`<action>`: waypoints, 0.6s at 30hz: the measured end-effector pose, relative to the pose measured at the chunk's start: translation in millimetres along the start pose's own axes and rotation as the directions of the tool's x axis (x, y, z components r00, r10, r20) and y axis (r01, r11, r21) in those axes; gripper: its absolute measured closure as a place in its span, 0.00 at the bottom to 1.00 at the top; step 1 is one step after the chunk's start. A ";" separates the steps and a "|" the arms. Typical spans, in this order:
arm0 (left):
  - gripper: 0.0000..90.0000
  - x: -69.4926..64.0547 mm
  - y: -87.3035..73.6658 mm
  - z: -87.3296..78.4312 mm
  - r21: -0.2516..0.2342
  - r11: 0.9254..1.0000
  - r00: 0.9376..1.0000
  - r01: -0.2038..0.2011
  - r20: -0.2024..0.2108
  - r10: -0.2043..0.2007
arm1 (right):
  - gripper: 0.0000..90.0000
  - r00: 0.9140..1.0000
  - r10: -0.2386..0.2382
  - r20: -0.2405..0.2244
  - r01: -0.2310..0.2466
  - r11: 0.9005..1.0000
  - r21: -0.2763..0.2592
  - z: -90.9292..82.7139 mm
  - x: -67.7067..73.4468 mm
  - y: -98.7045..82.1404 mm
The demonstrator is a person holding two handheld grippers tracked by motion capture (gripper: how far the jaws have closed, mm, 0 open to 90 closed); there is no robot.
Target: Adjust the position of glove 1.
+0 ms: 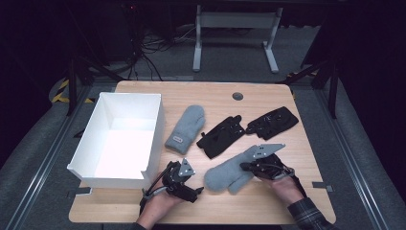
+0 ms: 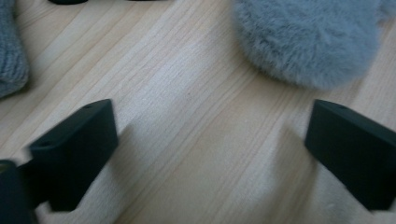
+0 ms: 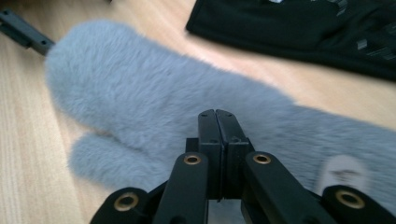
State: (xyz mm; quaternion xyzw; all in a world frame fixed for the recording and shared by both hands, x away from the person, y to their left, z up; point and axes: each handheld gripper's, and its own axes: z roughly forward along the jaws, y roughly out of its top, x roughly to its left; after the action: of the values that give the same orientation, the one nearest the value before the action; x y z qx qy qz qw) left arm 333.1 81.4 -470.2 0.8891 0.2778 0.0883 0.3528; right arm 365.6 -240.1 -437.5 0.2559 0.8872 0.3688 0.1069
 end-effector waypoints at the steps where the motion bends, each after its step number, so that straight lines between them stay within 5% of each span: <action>1: 0.26 0.0 0.4 -1.5 -0.001 1.000 1.000 0.007 0.009 -0.007 | 1.00 1.000 -0.002 0.010 0.002 1.000 -0.005 -3.4 -2.0 0.6; 5: 0.44 -5.2 4.6 -11.2 -0.029 1.000 0.999 0.005 0.034 -0.004 | 1.00 0.998 0.016 0.053 -0.014 0.999 -0.040 -17.8 -14.4 1.2; 11: 0.86 -20.3 17.5 -21.3 -0.074 0.997 0.991 -0.016 0.128 0.025 | 1.00 0.990 0.063 0.125 -0.054 0.996 -0.072 -34.9 -40.7 -0.8; 18: 0.98 -32.8 27.2 -2.4 -0.012 0.999 0.983 -0.053 0.174 0.055 | 1.00 0.981 0.113 0.159 -0.108 0.993 -0.039 -26.3 -67.8 -8.8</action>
State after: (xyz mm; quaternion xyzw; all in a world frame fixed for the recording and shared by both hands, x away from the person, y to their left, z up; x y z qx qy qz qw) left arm 316.8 48.3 -448.7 0.8994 0.2214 0.0209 0.3764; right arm 409.8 -297.2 -425.1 0.3320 0.8545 0.3655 0.1613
